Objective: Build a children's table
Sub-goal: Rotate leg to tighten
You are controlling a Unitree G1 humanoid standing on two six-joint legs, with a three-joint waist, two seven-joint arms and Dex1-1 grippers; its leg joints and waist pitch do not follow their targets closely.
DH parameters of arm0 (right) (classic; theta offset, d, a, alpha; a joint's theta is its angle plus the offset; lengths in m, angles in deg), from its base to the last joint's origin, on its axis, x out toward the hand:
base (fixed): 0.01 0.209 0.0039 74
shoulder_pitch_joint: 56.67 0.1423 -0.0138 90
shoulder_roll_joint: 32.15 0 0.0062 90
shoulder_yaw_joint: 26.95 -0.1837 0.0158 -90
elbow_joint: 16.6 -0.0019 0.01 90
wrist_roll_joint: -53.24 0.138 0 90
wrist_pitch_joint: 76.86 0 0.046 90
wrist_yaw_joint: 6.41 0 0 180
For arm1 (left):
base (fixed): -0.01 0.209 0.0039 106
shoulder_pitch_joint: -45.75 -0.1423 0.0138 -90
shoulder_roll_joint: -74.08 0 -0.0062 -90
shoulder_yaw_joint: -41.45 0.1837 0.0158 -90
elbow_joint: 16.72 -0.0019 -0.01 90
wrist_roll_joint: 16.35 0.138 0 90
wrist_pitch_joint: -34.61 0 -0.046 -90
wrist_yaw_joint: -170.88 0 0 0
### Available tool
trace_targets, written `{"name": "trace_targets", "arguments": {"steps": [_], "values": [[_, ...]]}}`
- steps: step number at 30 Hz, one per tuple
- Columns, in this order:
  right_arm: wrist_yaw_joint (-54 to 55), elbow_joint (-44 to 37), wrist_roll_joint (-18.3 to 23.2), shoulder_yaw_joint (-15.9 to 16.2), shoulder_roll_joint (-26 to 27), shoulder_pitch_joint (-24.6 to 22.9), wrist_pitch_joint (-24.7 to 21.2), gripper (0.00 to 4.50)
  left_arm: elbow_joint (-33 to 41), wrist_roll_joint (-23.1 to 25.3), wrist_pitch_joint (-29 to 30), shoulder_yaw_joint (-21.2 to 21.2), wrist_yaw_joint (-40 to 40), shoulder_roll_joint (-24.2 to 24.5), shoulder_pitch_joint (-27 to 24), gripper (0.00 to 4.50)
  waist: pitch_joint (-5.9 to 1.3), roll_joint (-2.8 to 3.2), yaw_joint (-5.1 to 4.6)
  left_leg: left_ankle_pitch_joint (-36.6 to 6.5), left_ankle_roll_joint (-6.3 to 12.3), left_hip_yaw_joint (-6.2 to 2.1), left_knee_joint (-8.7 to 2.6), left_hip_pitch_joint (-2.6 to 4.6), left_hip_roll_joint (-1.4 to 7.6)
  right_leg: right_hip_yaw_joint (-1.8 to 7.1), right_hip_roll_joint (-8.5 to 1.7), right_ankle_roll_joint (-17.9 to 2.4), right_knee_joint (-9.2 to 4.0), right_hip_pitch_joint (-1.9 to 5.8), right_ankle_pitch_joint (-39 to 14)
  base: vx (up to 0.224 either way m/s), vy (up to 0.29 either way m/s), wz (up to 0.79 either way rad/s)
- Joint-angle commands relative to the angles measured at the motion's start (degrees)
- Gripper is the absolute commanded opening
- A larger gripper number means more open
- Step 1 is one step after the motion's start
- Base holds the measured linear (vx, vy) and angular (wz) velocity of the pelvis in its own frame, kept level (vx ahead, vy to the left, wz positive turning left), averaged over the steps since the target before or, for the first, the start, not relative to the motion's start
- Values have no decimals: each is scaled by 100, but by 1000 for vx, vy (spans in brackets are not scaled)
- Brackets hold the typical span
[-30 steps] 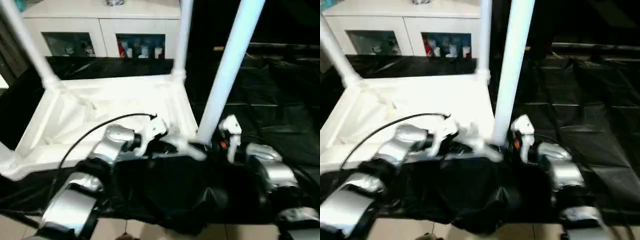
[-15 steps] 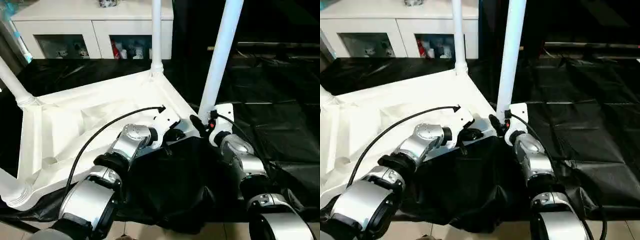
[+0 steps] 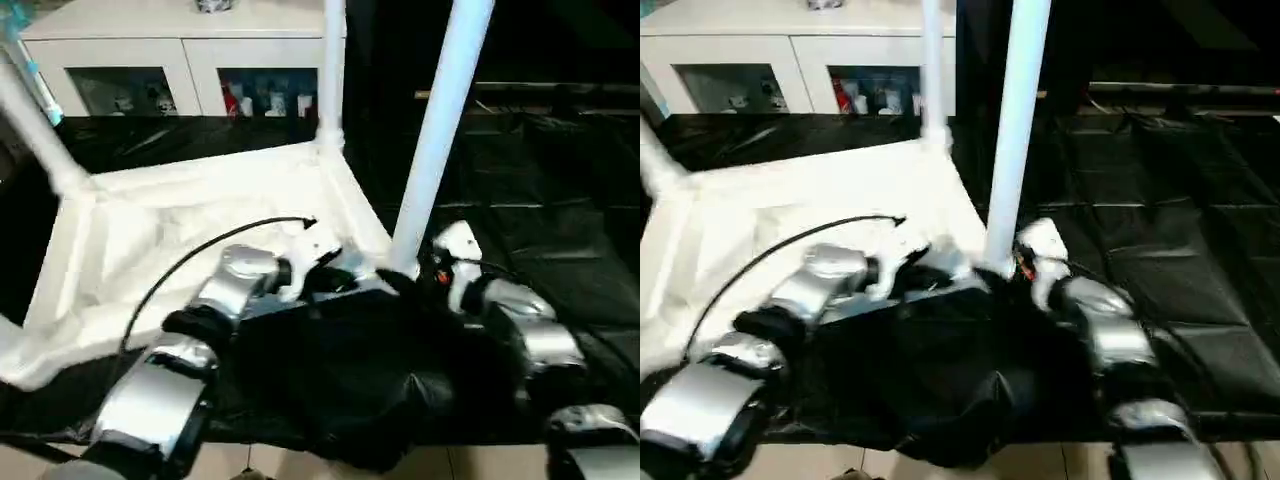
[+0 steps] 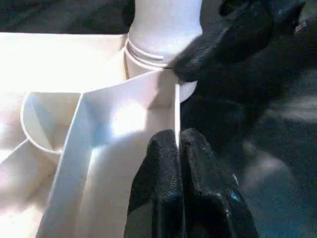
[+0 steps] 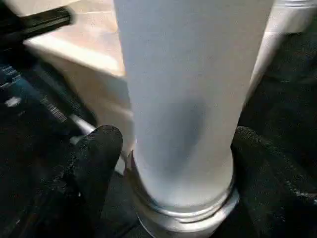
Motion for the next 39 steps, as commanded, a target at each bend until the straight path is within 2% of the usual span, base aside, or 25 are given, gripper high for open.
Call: {"name": "trace_targets", "arguments": {"steps": [1,6,8,9,11,12,14,17,19,23,24,26,27,28,30,31,32,33,34,35,37,39], "values": [[-568,-161,36,400,61,-108,-168,366,227,-212,-138,140,-423,-128,-52,0,-341,-96,31,-942,725,-160,-340,38,324,340,-576,-1184,-506,267,-1198,0,0,0],[-1251,-186,192,384,-289,-80,-267,366,463,-308,31,201,-1221,167,-241,0,-347,-98,68,-943,661,-159,-342,48,332,348,-582,-1177,-509,259,-1291,0,0,0],[-1317,-184,212,382,-310,-65,-296,366,491,-322,67,201,-1295,202,-253,0,-348,-90,81,-930,641,-157,-345,59,334,347,-572,-1180,-503,245,-1268,0,0,0],[-1386,-198,229,376,-326,-57,-340,334,528,-334,105,195,-1358,227,-265,0,-350,-97,92,-915,633,-159,-346,59,340,349,-586,-1195,-501,250,-1250,0,0,0],[-1450,-215,241,374,-340,-49,-382,334,568,-347,144,190,-1415,253,-276,0,-352,-93,92,-888,622,-162,-349,57,342,347,-580,-1195,-495,251,-1226,0,0,0],[-1533,-251,254,372,-359,-36,-453,329,648,-361,204,202,-1464,292,-296,0,-361,-132,92,-838,625,-157,-343,57,341,351,-586,-1216,-476,261,-1118,0,0,0],[-1540,-260,255,380,-349,-30,-472,296,660,-360,213,206,-1462,298,-297,0,-361,-116,96,-776,651,-155,-336,50,333,347,-579,-1219,-470,256,-1065,0,0,0],[-1585,-286,262,408,-327,-38,-522,288,696,-362,237,208,-1466,302,-307,0,-368,-125,98,-730,665,-156,-332,47,333,346,-580,-1220,-461,261,-994,0,0,0],[-1650,-294,285,454,-325,-57,-543,259,760,-372,275,201,-1466,301,-331,0,-368,-126,100,-720,672,-155,-329,48,334,344,-583,-1221,-457,258,-988,0,0,0],[-1640,-307,279,466,-305,-94,-552,254,779,-349,275,179,-1362,278,-338,0,-365,-127,101,-723,665,-151,-327,48,330,345,-579,-1204,-465,256,-1029,0,0,0],[-1228,-262,155,412,-180,-152,-439,253,639,-274,326,58,-811,150,-248,0,-362,-129,100,-719,650,-152,-327,42,331,347,-583,-1179,-463,257,-1053,0,0,0],[-1228,-262,155,412,-180,-152,-439,253,639,-274,326,58,-811,150,-248,0,-353,-133,97,-773,610,-152,-331,57,325,342,-584,-1153,-488,250,-1181,0,0,0],[-482,-9,-32,319,-3,-85,-330,253,449,-205,301,-40,-232,30,-129,0,-348,-134,95,-798,599,-150,-332,54,322,343,-584,-1135,-496,250,-1253,0,0,0],[327,252,-167,194,209,-6,-275,253,248,-139,296,-135,388,-105,7,0,-324,-121,46,-948,454,-151,-337,82,300,343,-589,-1063,-546,203,-1611,0,0,0],[1290,556,-264,15,481,96,-268,252,37,-70,297,-231,1086,-275,161,0,-311,-133,-6,-1143,283,-178,-370,114,286,328,-581,-960,-594,204,-2064,0,0,0],[1428,593,-269,-13,526,109,-274,252,8,-62,308,-247,1198,-304,184,0,-314,-140,-14,-1177,265,-184,-370,113,289,336,-592,-941,-600,208,-2118,0,0,0],[2043,732,-245,-154,753,178,-333,252,-111,-62,422,-334,1718,-472,302,0,-309,-129,-48,-1176,270,-183,-374,94,282,347,-594,-930,-607,207,-2125,0,0,0],[2043,732,-245,-154,753,178,-333,252,-111,-62,422,-334,1718,-472,302,0,-324,-133,-65,-1154,261,-189,-375,110,296,353,-590,-949,-593,209,-2017,0,0,0],[2647,889,-159,-322,1036,295,-384,252,-215,-72,502,-406,2183,-668,421,0,-328,-119,-68,-1103,281,-186,-371,100,290,356,-589,-964,-587,213,-1932,0,0,0],[2809,929,-124,-373,1123,330,-397,252,-236,-73,514,-421,2299,-719,447,0,-336,-93,-75,-1045,287,-185,-372,101,296,366,-590,-1021,-567,208,-1732,0,0,0],[2942,955,-75,-398,1285,407,-445,252,-209,-66,479,-378,2268,-799,440,0,-355,-110,-68,-908,376,-174,-356,74,282,362,-589,-1083,-545,240,-1399,0,0,0],[2771,915,-114,-291,1381,441,-381,252,-162,-57,406,-305,2084,-838,402,0,-366,-117,-58,-763,504,-165,-339,52,270,363,-583,-1126,-512,258,-1110,0,0,0]]}}
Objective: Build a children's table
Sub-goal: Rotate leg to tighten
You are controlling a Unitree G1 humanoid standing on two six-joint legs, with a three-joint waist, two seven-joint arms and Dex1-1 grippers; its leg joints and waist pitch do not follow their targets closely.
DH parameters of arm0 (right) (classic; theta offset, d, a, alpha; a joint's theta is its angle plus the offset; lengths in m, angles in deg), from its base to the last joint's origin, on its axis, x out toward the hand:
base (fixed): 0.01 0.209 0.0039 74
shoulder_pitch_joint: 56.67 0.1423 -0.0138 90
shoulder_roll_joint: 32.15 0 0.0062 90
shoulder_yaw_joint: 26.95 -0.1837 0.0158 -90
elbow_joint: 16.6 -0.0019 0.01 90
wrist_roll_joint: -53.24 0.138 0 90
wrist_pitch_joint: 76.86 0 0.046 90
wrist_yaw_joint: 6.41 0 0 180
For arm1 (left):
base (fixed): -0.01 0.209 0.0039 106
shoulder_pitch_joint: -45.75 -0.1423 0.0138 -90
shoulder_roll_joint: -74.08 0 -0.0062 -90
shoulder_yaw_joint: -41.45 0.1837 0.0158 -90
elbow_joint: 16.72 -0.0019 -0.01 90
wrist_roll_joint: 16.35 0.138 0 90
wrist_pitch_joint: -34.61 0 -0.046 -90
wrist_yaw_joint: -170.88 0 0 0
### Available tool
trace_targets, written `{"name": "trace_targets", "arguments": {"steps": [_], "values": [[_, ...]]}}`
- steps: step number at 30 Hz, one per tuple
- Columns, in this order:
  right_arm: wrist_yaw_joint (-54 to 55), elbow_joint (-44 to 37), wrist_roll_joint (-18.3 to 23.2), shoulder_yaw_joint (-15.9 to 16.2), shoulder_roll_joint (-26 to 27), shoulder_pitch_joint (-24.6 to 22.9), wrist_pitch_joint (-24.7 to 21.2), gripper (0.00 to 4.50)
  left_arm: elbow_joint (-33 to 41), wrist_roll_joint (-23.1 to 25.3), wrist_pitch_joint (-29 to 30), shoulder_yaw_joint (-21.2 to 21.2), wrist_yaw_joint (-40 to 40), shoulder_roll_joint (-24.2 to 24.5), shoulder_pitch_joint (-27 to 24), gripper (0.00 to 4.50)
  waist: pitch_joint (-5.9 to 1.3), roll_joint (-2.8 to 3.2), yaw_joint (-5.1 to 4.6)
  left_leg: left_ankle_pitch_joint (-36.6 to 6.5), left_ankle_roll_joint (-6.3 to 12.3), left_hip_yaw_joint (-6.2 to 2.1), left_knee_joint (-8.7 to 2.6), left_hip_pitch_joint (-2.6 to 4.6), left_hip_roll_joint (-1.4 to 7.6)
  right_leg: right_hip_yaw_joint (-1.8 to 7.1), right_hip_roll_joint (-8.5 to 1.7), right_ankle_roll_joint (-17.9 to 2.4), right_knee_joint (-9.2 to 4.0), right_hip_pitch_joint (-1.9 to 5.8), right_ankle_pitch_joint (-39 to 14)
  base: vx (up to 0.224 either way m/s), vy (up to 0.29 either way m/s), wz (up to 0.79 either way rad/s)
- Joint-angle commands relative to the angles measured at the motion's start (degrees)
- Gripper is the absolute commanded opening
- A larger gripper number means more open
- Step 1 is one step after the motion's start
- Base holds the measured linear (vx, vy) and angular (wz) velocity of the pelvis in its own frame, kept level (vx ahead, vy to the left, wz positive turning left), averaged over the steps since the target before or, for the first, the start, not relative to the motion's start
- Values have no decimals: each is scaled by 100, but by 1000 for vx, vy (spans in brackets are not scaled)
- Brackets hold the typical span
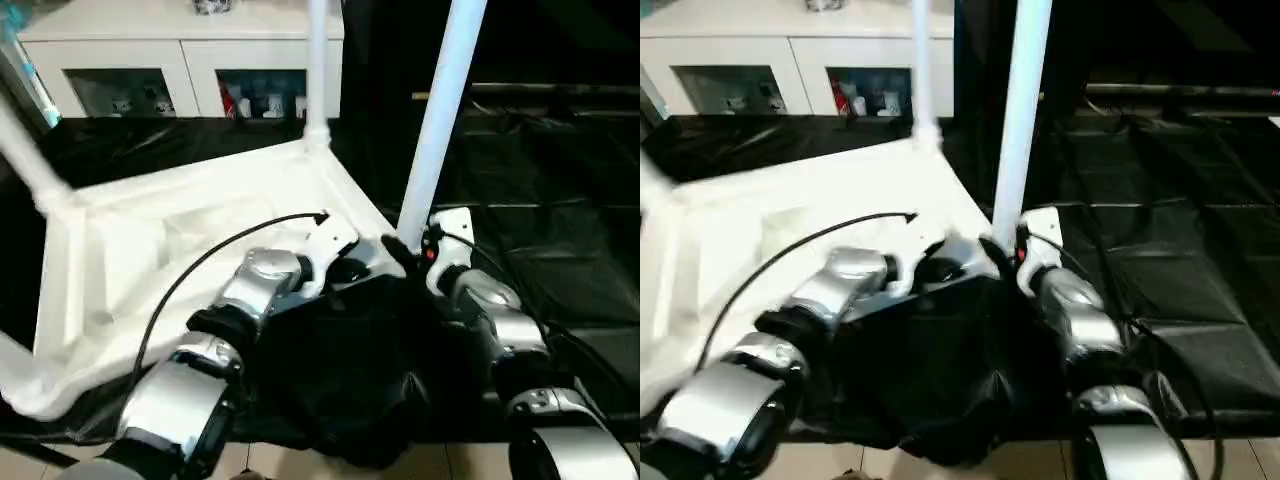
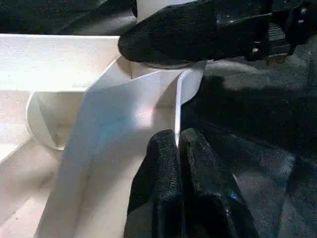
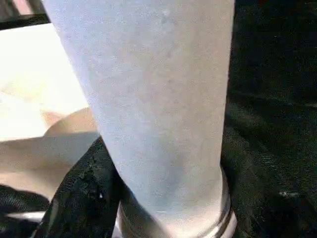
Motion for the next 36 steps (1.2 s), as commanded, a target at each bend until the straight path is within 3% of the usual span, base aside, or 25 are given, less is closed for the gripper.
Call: {"name": "trace_targets", "arguments": {"steps": [1,3,4,8,9,11,14,21,24,33,36], "values": [[-374,204,-150,395,382,-149,-112,252,121,-156,-132,-118,149,-159,107,0,-363,-103,5,-731,568,-166,-336,31,275,353,-584,-1139,-504,259,-1028,0,0,0],[-574,136,-144,436,382,-172,-54,252,147,-146,-174,-84,35,-139,76,0,-351,-106,4,-778,601,-164,-338,34,276,347,-587,-1133,-513,262,-1127,0,0,0],[-659,122,-145,453,394,-174,2,308,118,-139,-224,-59,-5,-132,74,0,-351,-102,7,-800,595,-164,-339,41,278,347,-587,-1128,-523,259,-1181,0,0,0],[-1434,-119,-46,530,-14,-274,88,331,117,-117,-441,14,-366,57,-3,0,-350,-137,31,-817,651,-160,-333,30,285,349,-584,-1085,-518,272,-1235,0,0,0],[-1434,-119,-46,530,-14,-274,88,357,117,-117,-441,14,-366,57,-3,0,-340,-139,37,-814,676,-156,-333,26,286,346,-581,-1077,-523,267,-1246,0,0,0],[-1695,-227,-31,593,-160,-335,83,357,114,-106,-487,28,-421,102,-14,0,-341,-147,42,-817,668,-159,-336,29,287,340,-584,-1059,-526,270,-1312,0,0,0],[-2528,-595,-10,705,-811,-588,106,357,104,-62,-525,71,-645,278,-39,0,-346,-168,98,-771,750,-141,-313,31,294,347,-569,-1030,-512,268,-1233,0,0,0],[-3879,-1232,398,413,-1875,-937,-248,357,20,-58,-603,55,-809,433,1,0,-350,-181,194,-749,848,-144,-288,11,274,314,-548,-894,-536,280,-1361,0,0,0],[-4121,-1362,545,303,-2230,-1047,-360,357,18,-78,-640,59,-905,445,-5,0,-354,-179,174,-713,849,-148,-281,-3,254,292,-536,-887,-545,282,-1389,0,0,0],[-4213,-1631,670,165,-2372,-1222,-534,357,81,-105,-774,90,-1096,452,-54,0,-365,-172,197,-642,889,-148,-267,-1,260,283,-522,-932,-534,267,-1248,0,0,0],[-4381,-2011,847,240,-2344,-1388,-786,357,107,-124,-887,49,-995,436,-63,0,-372,-175,219,-638,926,-155,-270,-2,273,281,-523,-922,-519,276,-1168,0,0,0]]}}
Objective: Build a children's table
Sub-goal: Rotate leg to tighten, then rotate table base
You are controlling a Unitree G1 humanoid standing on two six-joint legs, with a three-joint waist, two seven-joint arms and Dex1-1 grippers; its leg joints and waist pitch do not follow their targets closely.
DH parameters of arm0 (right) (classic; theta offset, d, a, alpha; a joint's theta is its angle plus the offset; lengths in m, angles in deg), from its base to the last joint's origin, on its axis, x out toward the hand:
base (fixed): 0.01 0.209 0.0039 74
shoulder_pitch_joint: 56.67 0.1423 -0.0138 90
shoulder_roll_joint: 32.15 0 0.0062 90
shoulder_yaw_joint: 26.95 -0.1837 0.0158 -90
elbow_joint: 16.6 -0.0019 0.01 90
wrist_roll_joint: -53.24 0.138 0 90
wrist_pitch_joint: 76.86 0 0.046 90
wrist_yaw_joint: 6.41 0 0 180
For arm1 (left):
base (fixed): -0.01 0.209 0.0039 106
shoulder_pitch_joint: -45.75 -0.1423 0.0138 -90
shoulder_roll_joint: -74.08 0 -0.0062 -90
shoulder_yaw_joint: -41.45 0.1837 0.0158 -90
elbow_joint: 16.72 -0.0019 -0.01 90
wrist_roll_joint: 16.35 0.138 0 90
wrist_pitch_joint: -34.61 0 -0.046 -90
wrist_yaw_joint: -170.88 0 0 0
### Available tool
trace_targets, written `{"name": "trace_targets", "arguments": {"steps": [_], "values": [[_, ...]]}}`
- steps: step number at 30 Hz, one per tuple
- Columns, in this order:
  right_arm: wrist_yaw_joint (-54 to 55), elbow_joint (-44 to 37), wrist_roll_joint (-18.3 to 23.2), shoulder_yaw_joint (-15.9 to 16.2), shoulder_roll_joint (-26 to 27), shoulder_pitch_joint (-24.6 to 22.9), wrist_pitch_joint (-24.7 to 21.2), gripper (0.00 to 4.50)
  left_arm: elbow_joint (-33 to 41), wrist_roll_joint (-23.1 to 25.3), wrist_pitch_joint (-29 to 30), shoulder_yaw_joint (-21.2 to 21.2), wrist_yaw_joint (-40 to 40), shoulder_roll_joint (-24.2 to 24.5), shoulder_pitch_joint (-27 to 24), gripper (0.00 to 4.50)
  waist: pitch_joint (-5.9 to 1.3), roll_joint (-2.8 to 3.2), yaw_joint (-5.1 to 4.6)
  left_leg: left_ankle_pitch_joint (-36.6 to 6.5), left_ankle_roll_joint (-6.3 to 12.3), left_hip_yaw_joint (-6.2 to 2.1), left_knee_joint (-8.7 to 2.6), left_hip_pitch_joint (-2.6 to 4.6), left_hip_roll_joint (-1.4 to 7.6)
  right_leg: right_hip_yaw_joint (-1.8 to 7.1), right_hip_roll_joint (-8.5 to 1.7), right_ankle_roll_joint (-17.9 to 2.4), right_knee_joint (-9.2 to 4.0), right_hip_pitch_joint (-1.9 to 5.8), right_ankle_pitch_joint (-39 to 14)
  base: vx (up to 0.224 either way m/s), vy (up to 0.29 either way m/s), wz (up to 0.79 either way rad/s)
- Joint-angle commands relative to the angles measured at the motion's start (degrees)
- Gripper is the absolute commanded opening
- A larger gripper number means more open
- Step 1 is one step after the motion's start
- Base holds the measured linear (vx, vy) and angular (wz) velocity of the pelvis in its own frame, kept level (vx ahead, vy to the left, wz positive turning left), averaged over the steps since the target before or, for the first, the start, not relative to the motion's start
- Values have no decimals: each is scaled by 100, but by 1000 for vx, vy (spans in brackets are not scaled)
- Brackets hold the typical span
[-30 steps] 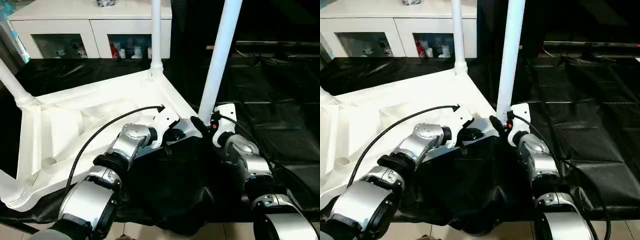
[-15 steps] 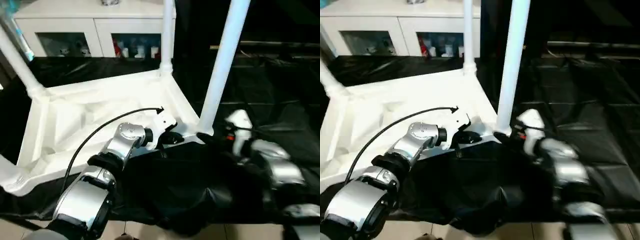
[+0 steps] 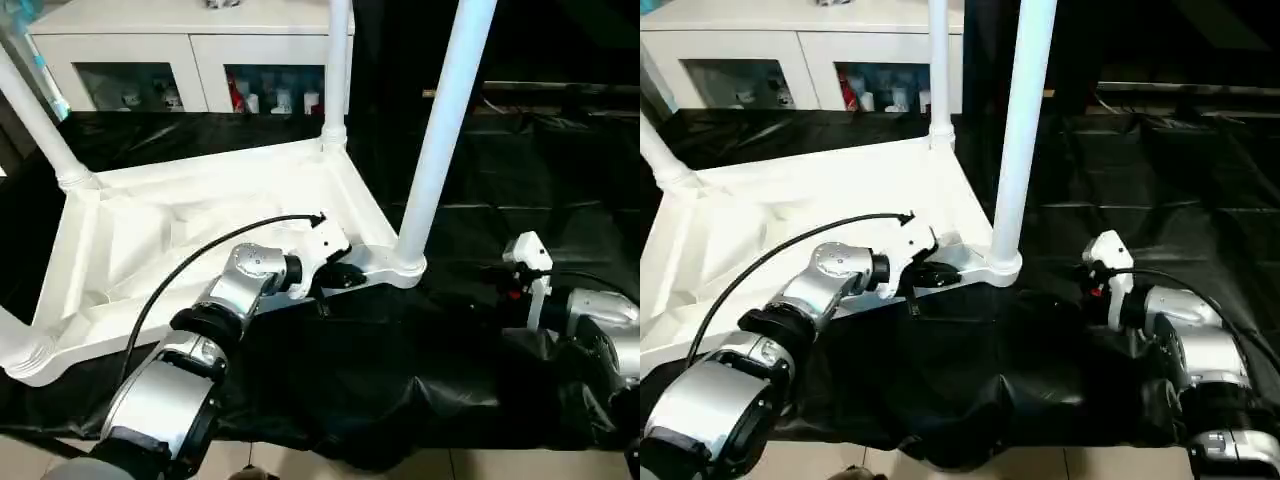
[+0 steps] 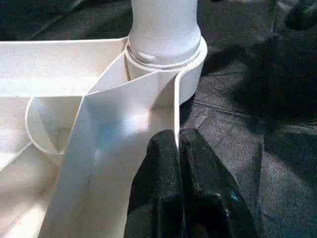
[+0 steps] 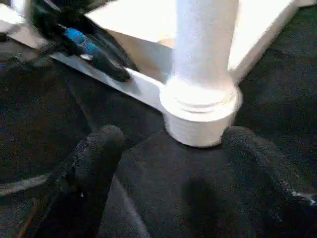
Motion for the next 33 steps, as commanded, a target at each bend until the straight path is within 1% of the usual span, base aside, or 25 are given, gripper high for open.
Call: {"name": "trace_targets", "arguments": {"steps": [1,3,5,6,7,9,10,11,12,13,14,15,16,17,19,20,22,23,24,25,26,27,28,30,33], "values": [[-116,-235,132,19,-4,-49,-132,357,105,-173,-196,-137,14,1,-1,0,-382,-164,33,-643,897,-155,-279,31,273,292,-531,-933,-519,292,-1157,0,0,0],[-189,-521,211,139,59,-172,-278,366,255,-362,-30,-261,-147,-24,1,56,-375,-172,41,-650,878,-153,-280,25,269,292,-538,-923,-524,289,-1224,0,0,0],[-159,-702,226,215,165,-242,-332,366,460,-563,69,-415,-180,-51,-27,56,-382,-168,49,-643,855,-151,-275,23,263,287,-551,-943,-523,296,-1247,0,0,0],[-100,-715,220,241,266,-224,-297,366,702,-681,153,-484,-224,-31,-101,58,-397,-150,61,-642,799,-164,-288,34,308,292,-571,-1066,-496,280,-1168,0,0,0],[-2,-726,224,253,386,-194,-282,366,985,-797,270,-562,-213,9,-198,84,-397,-162,56,-619,805,-167,-290,13,309,290,-570,-1093,-489,286,-1095,0,0,0],[214,-705,196,264,593,-113,-209,366,1472,-974,516,-672,-227,115,-387,99,-395,-145,36,-571,793,-166,-297,21,331,301,-566,-1226,-451,256,-868,0,0,0],[447,-642,154,268,800,-22,-134,366,1903,-1032,723,-755,-143,267,-607,97,-408,-137,49,-543,761,-174,-295,27,346,310,-586,-1250,-420,266,-793,0,0,0],[575,-597,128,271,915,30,-90,366,2134,-1044,833,-796,-85,357,-733,101,-420,-146,27,-466,748,-185,-301,2,359,319,-595,-1281,-378,279,-649,0,0,0],[672,-580,102,276,999,60,-66,366,2309,-1044,916,-829,-38,429,-837,114,-444,-117,-7,-317,762,-175,-273,4,333,322,-569,-1263,-348,253,-456,0,0,0],[789,-537,101,275,1120,106,-84,366,2596,-1050,1057,-895,24,536,-1019,130,-437,-170,-15,-261,807,-167,-267,-10,321,326,-554,-1252,-349,245,-385,0,0,0],[887,-526,107,280,1217,136,-104,366,2884,-1068,1193,-970,83,628,-1209,140,-426,-153,-6,-241,802,-173,-281,-17,344,333,-583,-1290,-313,244,-350,0,0,0],[1027,-467,74,291,1337,185,-65,366,3210,-1095,1322,-1061,126,738,-1449,141,-427,-112,2,-293,767,-163,-275,15,350,337,-579,-1257,-327,214,-453,0,0,0],[1151,-403,45,301,1439,234,-40,366,3509,-1129,1435,-1148,148,839,-1681,140,-420,-149,-24,-265,768,-161,-285,-5,347,339,-563,-1250,-331,219,-441,0,0,0],[1258,-342,21,311,1529,282,-13,366,3821,-1168,1571,-1244,172,940,-1935,146,-418,-127,-20,-270,745,-169,-292,4,357,336,-563,-1256,-318,217,-451,0,0,0],[1545,-157,-48,264,1690,401,89,366,4539,-1298,1934,-1406,173,1144,-2492,176,-391,-159,-12,-417,629,-158,-315,28,365,349,-564,-1234,-347,194,-661,0,0,0],[1680,-63,-78,227,1751,458,136,366,4850,-1362,2102,-1463,173,1225,-2724,182,-380,-125,-18,-477,533,-167,-341,29,390,366,-583,-1269,-335,184,-710,0,0,0],[2026,211,-155,122,1870,606,305,366,5539,-1541,2502,-1611,179,1399,-3293,183,-360,-109,-16,-596,418,-161,-354,50,375,370,-555,-1260,-355,167,-804,0,0,0],[2167,322,-192,86,1906,663,379,366,5750,-1595,2619,-1676,174,1457,-3500,192,-366,-94,-25,-637,357,-168,-359,58,393,378,-571,-1282,-335,168,-781,0,0,0],[2289,431,-211,45,1943,719,459,366,6032,-1660,2764,-1745,166,1548,-3786,222,-349,-88,-10,-732,308,-141,-357,99,364,389,-538,-1254,-370,138,-849,0,0,0],[2289,431,-211,45,1943,719,459,366,6032,-1660,2764,-1745,166,1548,-3786,222,-336,-95,-22,-775,301,-139,-364,87,362,397,-534,-1243,-378,138,-873,0,0,0],[2540,606,-278,-16,1979,811,594,366,6410,-1750,2960,-1843,132,1695,-4221,226,-325,-90,12,-881,255,-134,-372,110,359,401,-534,-1189,-399,130,-1004,0,0,0],[2645,686,-303,-45,1985,854,638,366,6536,-1774,3025,-1883,121,1753,-4385,224,-323,-102,-7,-908,217,-155,-382,78,370,403,-559,-1210,-374,156,-1015,0,0,0],[2849,859,-348,-107,1991,951,732,366,6742,-1803,3125,-1969,85,1866,-4694,237,-315,-103,-1,-980,185,-155,-404,88,364,398,-543,-1137,-402,156,-1171,0,0,0],[3446,1488,-434,-292,1961,1316,947,366,7111,-1866,3376,-2216,-186,2236,-5388,266,-296,-96,-55,-1105,117,-159,-416,87,341,401,-530,-1148,-412,137,-1330,0,0,0],[3705,1804,-480,-345,1934,1497,1051,366,7374,-1962,3567,-2268,-379,2494,-5753,269,-287,-82,-46,-1252,76,-144,-408,132,325,416,-501,-1076,-439,105,-1490,0,0,0]]}}
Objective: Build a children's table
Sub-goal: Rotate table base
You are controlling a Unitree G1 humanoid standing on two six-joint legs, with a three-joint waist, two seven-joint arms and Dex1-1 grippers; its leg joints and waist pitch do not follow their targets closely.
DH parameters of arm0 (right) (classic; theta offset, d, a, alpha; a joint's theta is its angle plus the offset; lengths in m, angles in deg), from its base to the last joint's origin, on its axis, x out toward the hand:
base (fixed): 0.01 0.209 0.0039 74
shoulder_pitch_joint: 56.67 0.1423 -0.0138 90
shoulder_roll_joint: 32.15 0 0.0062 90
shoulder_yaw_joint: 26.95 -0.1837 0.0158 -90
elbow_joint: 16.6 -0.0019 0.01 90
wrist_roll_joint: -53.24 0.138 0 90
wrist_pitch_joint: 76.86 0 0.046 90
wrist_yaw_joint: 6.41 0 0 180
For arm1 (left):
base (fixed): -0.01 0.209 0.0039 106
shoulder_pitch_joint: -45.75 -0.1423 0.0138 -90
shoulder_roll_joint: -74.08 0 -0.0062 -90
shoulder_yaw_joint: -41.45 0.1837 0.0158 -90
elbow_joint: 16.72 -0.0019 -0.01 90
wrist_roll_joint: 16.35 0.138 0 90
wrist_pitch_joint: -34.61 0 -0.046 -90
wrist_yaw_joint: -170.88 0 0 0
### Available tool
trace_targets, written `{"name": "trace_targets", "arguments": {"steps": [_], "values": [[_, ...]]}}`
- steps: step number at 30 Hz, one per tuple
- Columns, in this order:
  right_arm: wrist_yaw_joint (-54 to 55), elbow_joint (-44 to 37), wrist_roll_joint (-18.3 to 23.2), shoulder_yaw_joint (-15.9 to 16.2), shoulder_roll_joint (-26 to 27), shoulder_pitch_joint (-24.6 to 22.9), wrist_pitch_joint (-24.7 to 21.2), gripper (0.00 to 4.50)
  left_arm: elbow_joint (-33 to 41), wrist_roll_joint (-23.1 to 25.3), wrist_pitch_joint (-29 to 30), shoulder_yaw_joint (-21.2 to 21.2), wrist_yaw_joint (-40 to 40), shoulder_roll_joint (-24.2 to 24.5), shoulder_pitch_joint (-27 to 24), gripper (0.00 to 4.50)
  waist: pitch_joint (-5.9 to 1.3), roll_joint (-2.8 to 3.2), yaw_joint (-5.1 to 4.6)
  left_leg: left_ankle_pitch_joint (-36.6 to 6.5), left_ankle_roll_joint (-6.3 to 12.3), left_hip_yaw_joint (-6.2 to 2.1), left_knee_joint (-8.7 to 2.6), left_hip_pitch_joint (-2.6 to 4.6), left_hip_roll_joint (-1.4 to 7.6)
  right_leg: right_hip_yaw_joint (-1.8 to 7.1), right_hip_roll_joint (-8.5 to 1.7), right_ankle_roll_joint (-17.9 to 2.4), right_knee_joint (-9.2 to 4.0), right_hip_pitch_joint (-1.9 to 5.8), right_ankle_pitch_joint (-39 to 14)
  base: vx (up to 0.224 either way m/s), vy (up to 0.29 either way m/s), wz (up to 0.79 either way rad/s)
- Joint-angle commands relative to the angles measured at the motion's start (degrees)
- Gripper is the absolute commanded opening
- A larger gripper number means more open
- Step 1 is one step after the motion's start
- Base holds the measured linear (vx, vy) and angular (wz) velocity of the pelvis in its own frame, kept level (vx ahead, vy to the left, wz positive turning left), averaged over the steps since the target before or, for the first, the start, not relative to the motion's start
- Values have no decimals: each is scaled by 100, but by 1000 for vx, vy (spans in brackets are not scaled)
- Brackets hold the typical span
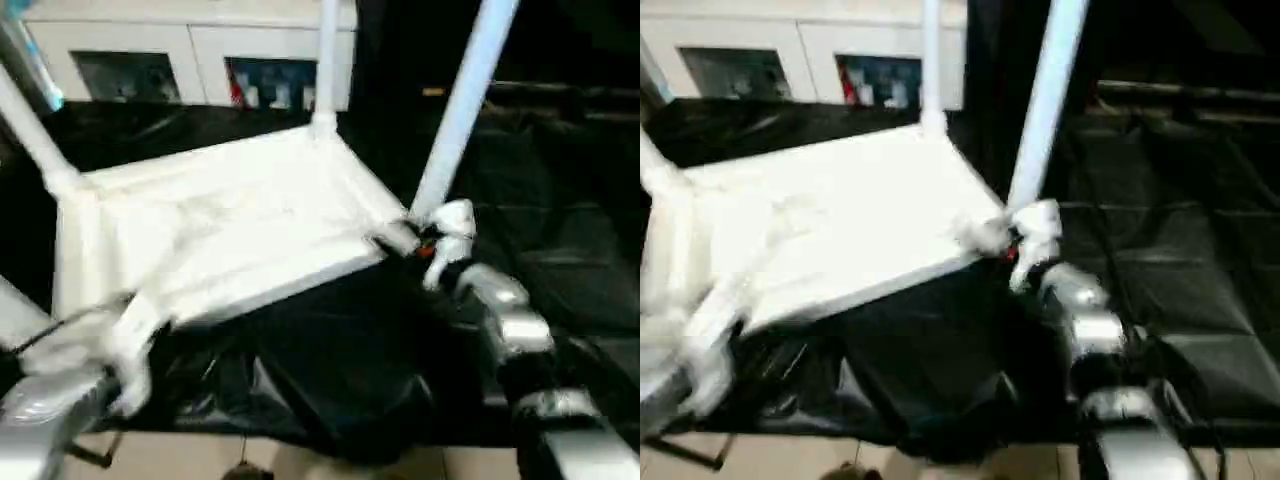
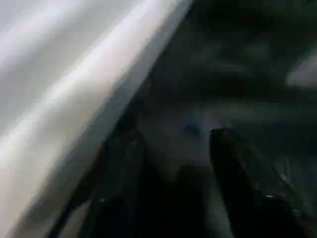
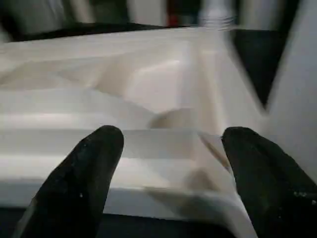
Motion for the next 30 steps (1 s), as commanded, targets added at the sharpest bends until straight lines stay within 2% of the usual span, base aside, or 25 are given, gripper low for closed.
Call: {"name": "trace_targets", "arguments": {"steps": [1,2,3,4,5,6,7,8,10,11,12,13,15,18,19,20,21,23,26,27,28,29,30], "values": [[431,418,-88,-137,-12,250,191,366,586,-218,343,-118,-287,311,-338,283,-318,49,-29,-1300,112,-143,-435,216,323,402,-505,-1028,-484,156,-1493,0,0,0],[533,541,-96,-160,-3,329,246,366,747,-296,478,-166,-344,419,-515,301,-330,48,-40,-1294,80,-162,-439,199,335,403,-529,-1086,-445,176,-1422,0,0,0],[620,648,-87,-189,36,408,283,366,908,-403,609,-262,-389,515,-706,311,-311,25,-66,-1380,94,-152,-457,189,327,398,-494,-1073,-458,169,-1411,0,0,0],[647,685,-87,-194,58,436,313,366,979,-453,676,-322,-406,552,-798,309,-316,28,-77,-1366,96,-157,-448,176,316,402,-497,-1090,-434,184,-1364,0,0,0],[701,823,-88,-192,112,518,409,366,1137,-582,811,-475,-427,644,-1019,309,-316,-6,-65,-1344,121,-154,-447,169,317,408,-509,-1074,-435,191,-1348,0,0,0],[701,823,-88,-192,112,518,409,366,1137,-582,811,-475,-427,644,-1019,316,-321,7,-70,-1327,121,-162,-444,156,318,408,-522,-1095,-422,197,-1328,0,0,0],[732,996,-115,-169,179,598,515,366,1239,-688,898,-675,-467,739,-1256,331,-312,-9,-74,-1320,142,-145,-444,165,307,408,-496,-1047,-451,188,-1344,0,0,0],[732,996,-115,-169,179,598,515,366,1239,-688,898,-675,-467,739,-1256,348,-323,-8,-82,-1302,132,-159,-440,146,308,410,-511,-1074,-420,204,-1316,0,0,0],[615,1011,-98,-162,253,592,551,366,1260,-781,926,-959,-568,799,-1499,353,-302,-106,-97,-1319,181,-152,-450,138,308,409,-502,-1003,-443,206,-1414,0,0,0],[521,973,-92,-157,285,546,546,366,1250,-840,937,-1217,-662,847,-1677,353,-306,-131,-91,-1308,175,-149,-448,151,311,412,-499,-964,-441,202,-1452,0,0,0],[466,951,-86,-154,303,518,541,366,1244,-868,940,-1361,-714,875,-1778,361,-302,-107,-84,-1303,185,-149,-432,143,306,423,-513,-969,-431,192,-1444,0,0,0],[358,942,-73,-106,325,427,560,366,1251,-909,957,-1695,-854,1022,-2093,380,-296,-106,-100,-1332,170,-160,-458,131,313,415,-502,-945,-439,201,-1485,0,0,0],[326,949,-86,-73,335,352,626,366,1282,-1011,1034,-1930,-900,1094,-2278,393,-285,-103,-128,-1509,83,-156,-485,194,339,413,-455,-942,-442,157,-1378,0,0,0],[314,892,-97,-51,352,171,721,366,1190,-1209,1092,-2384,-1054,1177,-2494,411,-279,-113,-122,-1677,1,-153,-497,221,334,422,-448,-982,-442,143,-1302,0,0,0],[316,890,-96,-54,353,165,723,366,1173,-1210,1084,-2401,-1063,1184,-2503,426,-267,-120,-105,-1783,-25,-156,-508,224,333,427,-450,-974,-449,140,-1371,0,0,0],[337,835,-84,-78,362,40,757,366,815,-1201,909,-2696,-1237,1324,-2635,435,-248,-119,-89,-1926,-47,-157,-510,227,323,440,-465,-930,-478,129,-1565,0,0,0],[338,798,-83,-80,364,-15,767,366,652,-1183,829,-2811,-1308,1381,-2677,440,-250,-130,-81,-1991,-75,-159,-514,229,319,445,-470,-879,-482,137,-1710,0,0,0],[328,749,-82,-91,365,-80,766,366,366,-1140,594,-2951,-1372,1444,-2686,445,-214,-123,-67,-2174,-121,-175,-534,254,328,444,-481,-810,-523,122,-1991,0,0,0],[287,620,-94,-92,358,-246,730,366,-452,-1261,-106,-3392,-1261,1455,-2207,445,-197,-140,-36,-2466,-212,-198,-543,326,322,448,-515,-705,-584,128,-2496,0,0,0],[281,585,-98,-82,354,-287,713,366,-605,-1320,-235,-3493,-1218,1446,-2034,445,-217,-124,-24,-2403,-242,-202,-553,327,339,456,-516,-743,-557,136,-2349,0,0,0],[238,503,-109,-40,345,-382,681,366,-694,-1465,-300,-3589,-1107,1433,-1679,445,-220,-133,-20,-2391,-261,-208,-565,321,352,453,-516,-776,-540,144,-2260,0,0,0],[230,487,-110,-33,345,-400,675,366,-703,-1493,-310,-3601,-1084,1427,-1611,445,-218,-108,-5,-2479,-306,-202,-576,341,359,445,-498,-838,-521,127,-2141,0,0,0],[228,423,-105,-26,350,-461,642,366,-656,-1641,-224,-3579,-999,1389,-1373,445,-203,-111,-11,-2589,-329,-206,-581,345,360,441,-499,-866,-522,120,-2169,0,0,0]]}}
